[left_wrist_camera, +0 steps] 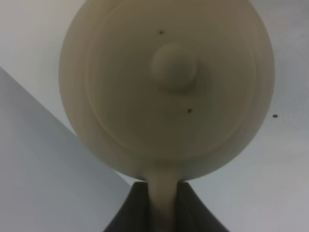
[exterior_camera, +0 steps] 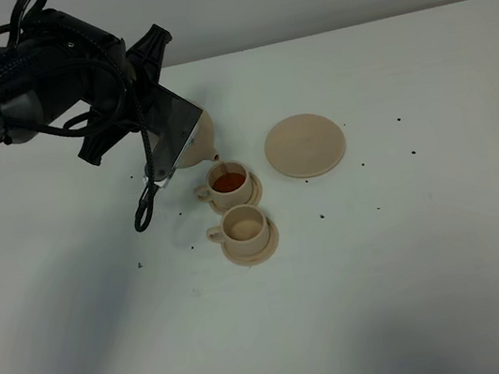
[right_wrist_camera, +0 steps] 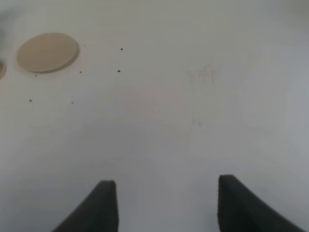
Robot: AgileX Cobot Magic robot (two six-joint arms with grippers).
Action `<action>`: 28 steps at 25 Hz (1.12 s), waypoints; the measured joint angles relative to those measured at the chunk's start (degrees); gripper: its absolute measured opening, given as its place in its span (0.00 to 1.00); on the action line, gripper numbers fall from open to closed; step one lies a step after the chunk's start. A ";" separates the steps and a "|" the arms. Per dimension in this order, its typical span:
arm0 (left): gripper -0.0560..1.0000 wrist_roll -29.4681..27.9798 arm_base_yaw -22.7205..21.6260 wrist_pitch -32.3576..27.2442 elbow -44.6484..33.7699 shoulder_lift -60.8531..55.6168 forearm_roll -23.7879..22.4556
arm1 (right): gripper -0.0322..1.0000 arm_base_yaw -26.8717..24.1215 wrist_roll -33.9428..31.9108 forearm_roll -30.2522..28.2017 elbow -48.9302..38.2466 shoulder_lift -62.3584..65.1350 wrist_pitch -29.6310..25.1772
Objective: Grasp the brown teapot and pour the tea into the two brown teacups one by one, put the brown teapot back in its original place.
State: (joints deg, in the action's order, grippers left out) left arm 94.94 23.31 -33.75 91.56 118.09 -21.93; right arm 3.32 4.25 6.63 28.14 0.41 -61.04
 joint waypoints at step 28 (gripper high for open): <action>0.20 5.80 0.28 1.82 0.00 0.00 0.00 | 0.50 0.00 0.00 0.00 0.00 0.00 0.00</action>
State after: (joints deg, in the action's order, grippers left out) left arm 100.75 23.59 -31.93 91.56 118.09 -21.93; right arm 3.32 4.25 6.63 28.14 0.41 -61.04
